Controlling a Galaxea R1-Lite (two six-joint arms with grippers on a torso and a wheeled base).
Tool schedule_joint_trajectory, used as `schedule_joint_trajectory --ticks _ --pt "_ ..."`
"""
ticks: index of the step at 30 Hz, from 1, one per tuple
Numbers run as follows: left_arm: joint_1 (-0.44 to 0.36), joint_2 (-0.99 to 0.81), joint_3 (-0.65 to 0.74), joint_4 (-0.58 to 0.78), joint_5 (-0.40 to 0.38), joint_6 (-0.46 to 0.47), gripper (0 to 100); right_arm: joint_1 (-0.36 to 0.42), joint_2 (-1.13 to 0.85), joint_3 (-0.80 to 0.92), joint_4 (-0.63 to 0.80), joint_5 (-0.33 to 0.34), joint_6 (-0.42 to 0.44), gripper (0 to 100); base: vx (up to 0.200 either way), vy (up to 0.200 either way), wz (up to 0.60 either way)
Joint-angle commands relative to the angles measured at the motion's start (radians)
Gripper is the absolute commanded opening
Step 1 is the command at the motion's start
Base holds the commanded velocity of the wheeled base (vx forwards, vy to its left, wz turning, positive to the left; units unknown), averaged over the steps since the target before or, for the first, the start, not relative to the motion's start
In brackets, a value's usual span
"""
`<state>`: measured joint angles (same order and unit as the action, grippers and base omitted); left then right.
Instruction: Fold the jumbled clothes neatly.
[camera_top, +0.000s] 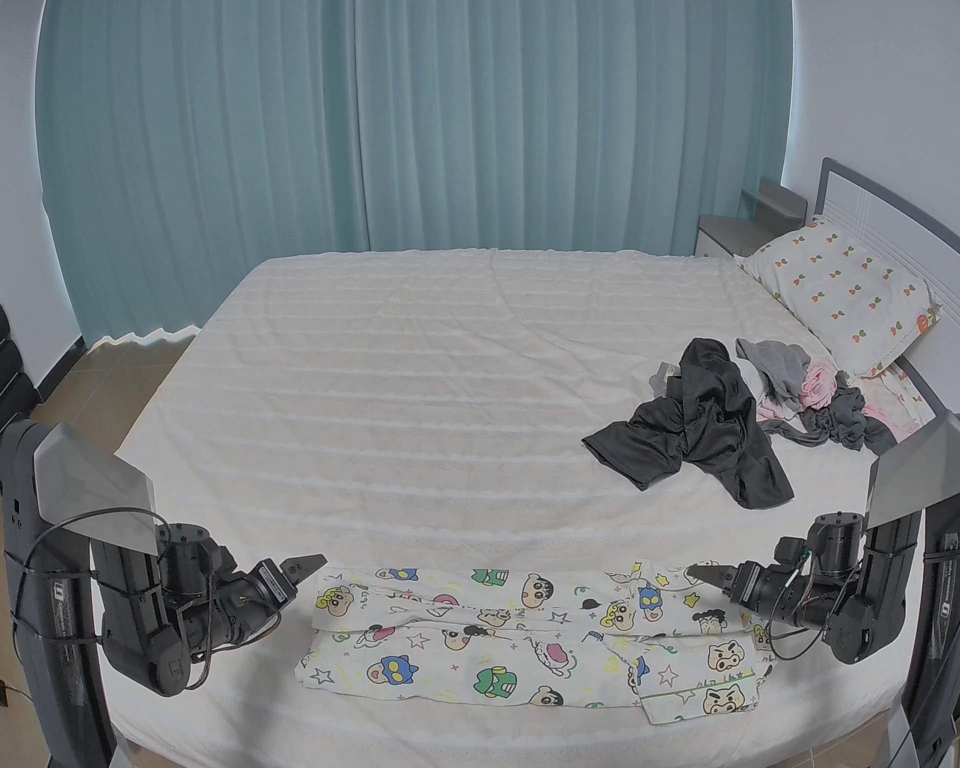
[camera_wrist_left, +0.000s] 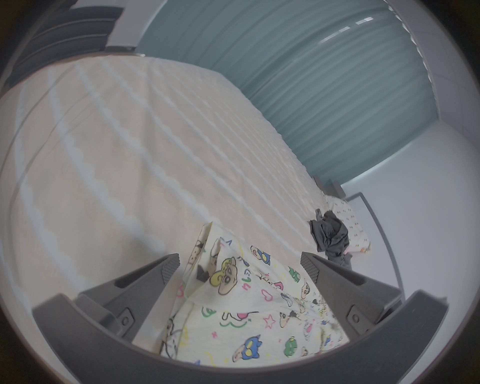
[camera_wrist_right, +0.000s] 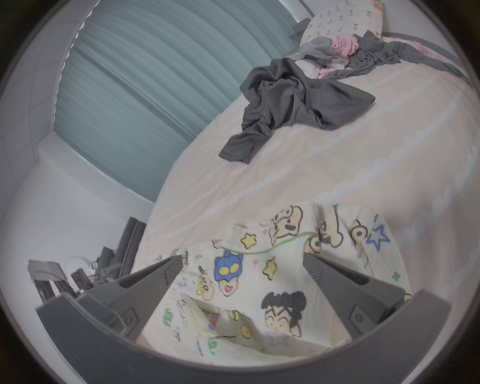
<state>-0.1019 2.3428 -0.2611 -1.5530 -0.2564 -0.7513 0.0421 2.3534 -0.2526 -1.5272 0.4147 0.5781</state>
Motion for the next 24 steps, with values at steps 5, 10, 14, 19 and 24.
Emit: schedule_joint_trajectory --ticks 5,10,14,19,24 --pt "-0.058 0.053 -0.144 0.122 -0.017 0.102 100 -0.004 -0.039 -0.005 -0.019 0.01 0.029 100 0.0 0.0 0.0" --pt "-0.088 0.055 -0.172 0.185 -0.02 0.139 100 -0.002 -0.034 -0.004 -0.027 0.01 0.029 100 0.0 0.0 0.0" --pt "-0.093 0.053 -0.188 0.2 -0.018 0.158 100 0.001 -0.031 -0.002 -0.027 0.01 0.029 100 0.0 0.0 0.0" --pt "-0.094 0.053 -0.17 0.2 -0.012 0.164 100 0.001 -0.029 -0.002 -0.027 0.01 0.029 100 0.0 0.0 0.0" --pt "-0.085 0.053 -0.144 0.191 -0.011 0.164 0 0.005 -0.026 0.001 -0.027 0.01 0.029 100 0.0 0.0 0.0"
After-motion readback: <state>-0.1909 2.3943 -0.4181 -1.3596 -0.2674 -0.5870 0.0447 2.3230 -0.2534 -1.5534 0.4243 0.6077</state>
